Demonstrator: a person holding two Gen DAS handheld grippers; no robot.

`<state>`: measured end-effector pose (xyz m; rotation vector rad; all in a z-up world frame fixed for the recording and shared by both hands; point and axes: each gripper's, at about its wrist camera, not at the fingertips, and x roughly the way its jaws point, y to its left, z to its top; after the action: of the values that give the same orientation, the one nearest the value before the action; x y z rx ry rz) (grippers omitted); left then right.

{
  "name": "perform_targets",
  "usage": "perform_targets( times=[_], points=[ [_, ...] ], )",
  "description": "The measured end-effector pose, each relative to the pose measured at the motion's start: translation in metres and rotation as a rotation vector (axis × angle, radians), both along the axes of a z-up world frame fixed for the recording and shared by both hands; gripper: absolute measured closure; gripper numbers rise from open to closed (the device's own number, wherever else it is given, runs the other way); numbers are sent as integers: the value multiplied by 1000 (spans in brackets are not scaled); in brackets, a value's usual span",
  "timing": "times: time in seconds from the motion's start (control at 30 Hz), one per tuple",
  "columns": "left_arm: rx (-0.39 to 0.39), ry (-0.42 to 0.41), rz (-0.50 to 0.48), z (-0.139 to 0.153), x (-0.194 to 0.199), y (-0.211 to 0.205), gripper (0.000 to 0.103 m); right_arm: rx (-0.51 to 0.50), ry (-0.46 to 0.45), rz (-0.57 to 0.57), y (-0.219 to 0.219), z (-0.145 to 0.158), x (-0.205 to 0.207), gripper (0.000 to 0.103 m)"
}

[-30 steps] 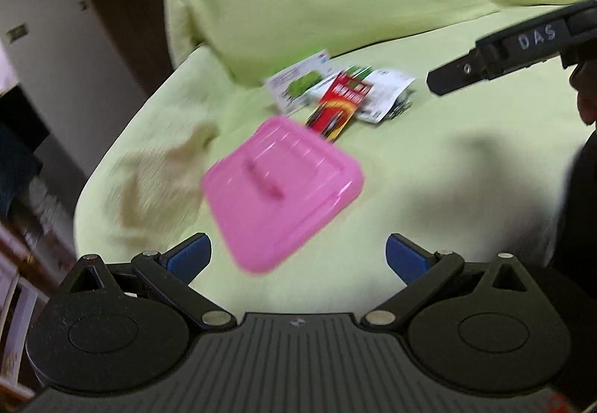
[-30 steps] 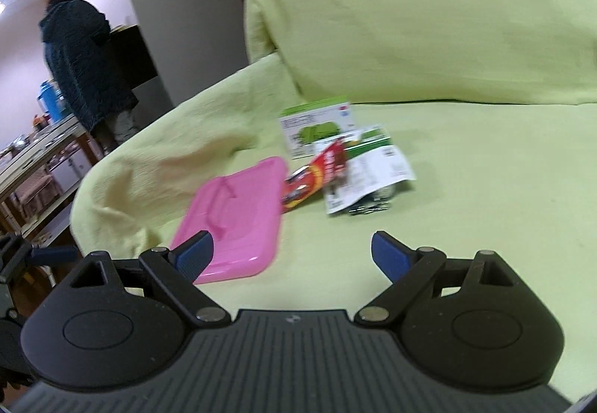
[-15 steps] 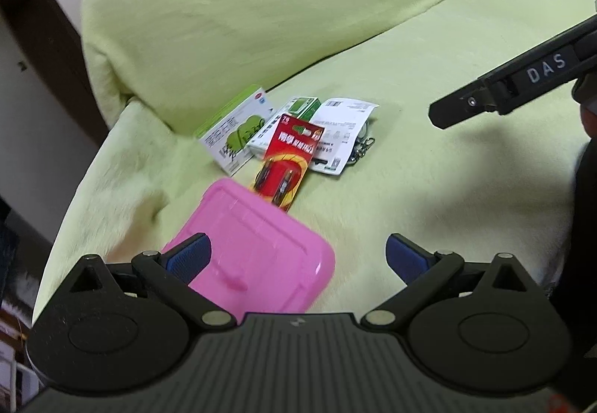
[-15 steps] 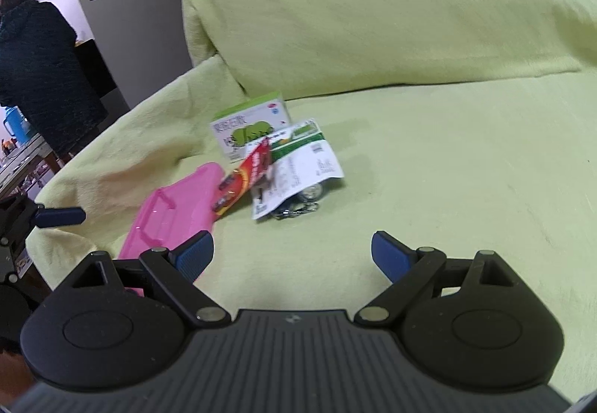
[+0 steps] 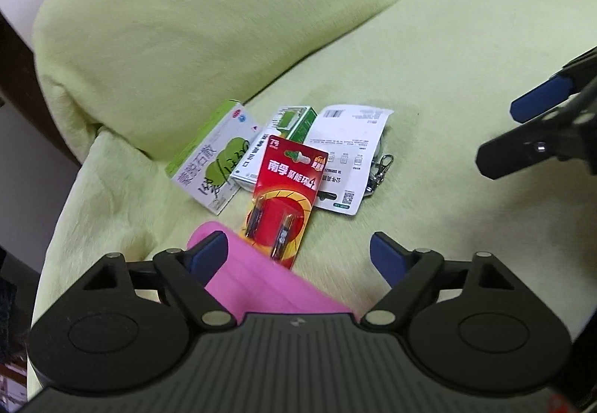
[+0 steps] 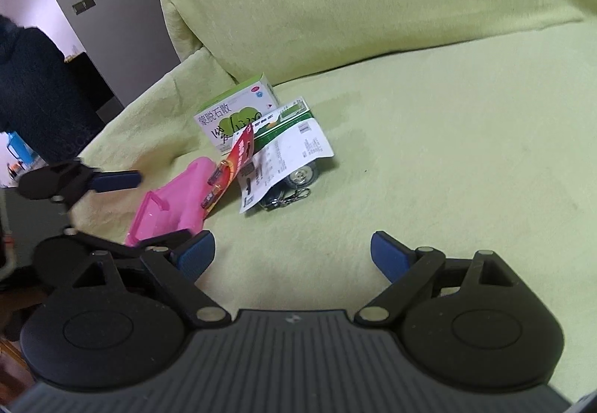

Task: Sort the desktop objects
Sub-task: 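Withdraw both tools from the tub back toward the sofa items, then close the left tool on the red battery card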

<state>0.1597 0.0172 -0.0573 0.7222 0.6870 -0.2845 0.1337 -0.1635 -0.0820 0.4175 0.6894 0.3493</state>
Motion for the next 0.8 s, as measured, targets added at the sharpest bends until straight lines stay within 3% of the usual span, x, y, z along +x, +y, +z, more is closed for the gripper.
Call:
perform_targets(
  times=[0.13,0.3,0.63,0.73,0.8],
  points=[
    [63,3,-16,-14,14,-9,29,47,16,-14,-4,-3,6,14],
    [109,2,12,-32,28,-13,42,28,17,-47,-7,-6,11,16],
    [115,-47,24,-56,39,-9,45,16,36,-58,-4,-16,24,20],
    [101,-34,34,-58,46,-7,59,12,38,-59,-3,-18,26,20],
    [90,-29,40,-57,52,-6,62,9,37,-59,-2,-19,26,20]
  ],
)
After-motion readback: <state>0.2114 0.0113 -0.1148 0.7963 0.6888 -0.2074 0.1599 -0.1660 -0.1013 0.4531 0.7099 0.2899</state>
